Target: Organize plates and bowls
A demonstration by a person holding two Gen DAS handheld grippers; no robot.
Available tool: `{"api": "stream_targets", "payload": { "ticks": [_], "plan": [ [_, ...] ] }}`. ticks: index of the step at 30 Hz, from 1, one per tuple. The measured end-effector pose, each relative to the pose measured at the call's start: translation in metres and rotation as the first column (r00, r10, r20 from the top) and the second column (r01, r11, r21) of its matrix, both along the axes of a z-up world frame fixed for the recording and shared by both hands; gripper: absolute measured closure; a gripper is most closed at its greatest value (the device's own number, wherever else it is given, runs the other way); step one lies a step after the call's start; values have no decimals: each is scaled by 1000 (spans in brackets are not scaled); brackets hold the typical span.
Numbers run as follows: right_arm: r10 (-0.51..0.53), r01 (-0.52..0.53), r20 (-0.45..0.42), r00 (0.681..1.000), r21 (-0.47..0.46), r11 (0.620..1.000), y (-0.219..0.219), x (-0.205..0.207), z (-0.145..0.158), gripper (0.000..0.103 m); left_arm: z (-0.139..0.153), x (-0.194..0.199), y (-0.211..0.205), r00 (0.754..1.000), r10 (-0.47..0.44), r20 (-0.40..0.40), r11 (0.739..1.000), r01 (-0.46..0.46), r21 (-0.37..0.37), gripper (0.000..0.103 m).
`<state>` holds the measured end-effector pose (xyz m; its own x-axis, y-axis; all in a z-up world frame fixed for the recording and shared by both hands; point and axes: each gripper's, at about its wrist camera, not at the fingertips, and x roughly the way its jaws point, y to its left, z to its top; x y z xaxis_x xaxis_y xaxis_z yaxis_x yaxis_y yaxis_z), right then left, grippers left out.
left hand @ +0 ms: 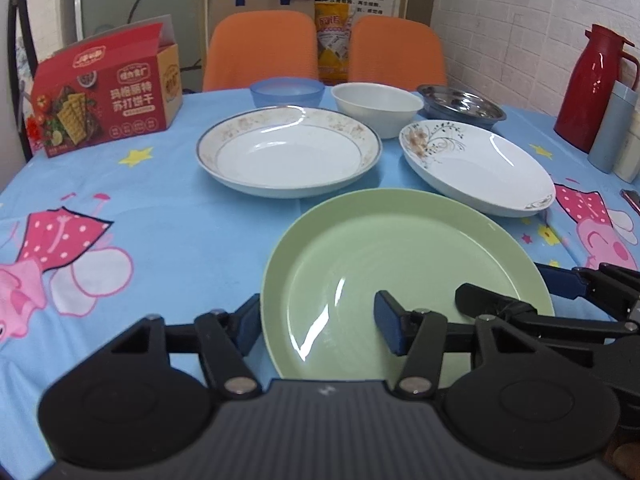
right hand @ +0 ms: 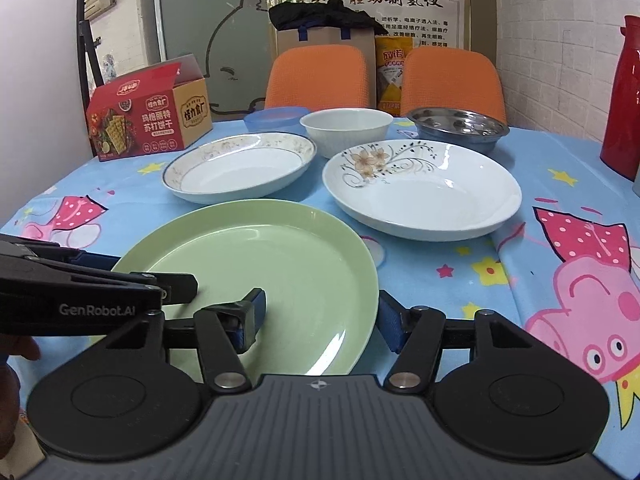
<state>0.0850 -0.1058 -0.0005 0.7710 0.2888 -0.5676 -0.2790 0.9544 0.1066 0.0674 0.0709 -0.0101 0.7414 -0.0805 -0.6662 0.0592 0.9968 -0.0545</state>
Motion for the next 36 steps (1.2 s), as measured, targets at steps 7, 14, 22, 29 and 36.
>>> {"api": "stream_targets", "payload": {
  "ticks": [7, 14, 22, 29, 36],
  "plan": [
    [106, -107, 31, 994, 38, 993, 50, 2, 13, 4, 14, -18, 53, 992, 128, 20, 992, -128, 14, 47],
    [161, -160, -6, 987, 30, 987, 82, 15, 4, 2, -3, -10, 88, 983, 183, -32, 983, -184, -28, 47],
    [185, -181, -29, 982, 105, 978, 71, 18, 3, 0, -3, -6, 93, 983, 183, -14, 982, -183, -42, 26],
    [112, -114, 25, 993, 104, 988, 52, 18, 15, 0, 16, -11, 93, 974, 218, 58, 976, -216, -42, 2],
    [107, -107, 7, 994, 109, 988, 43, 18, 11, 0, 16, -8, 78, 981, 190, 46, 982, -189, -26, 2]
  ]
}}
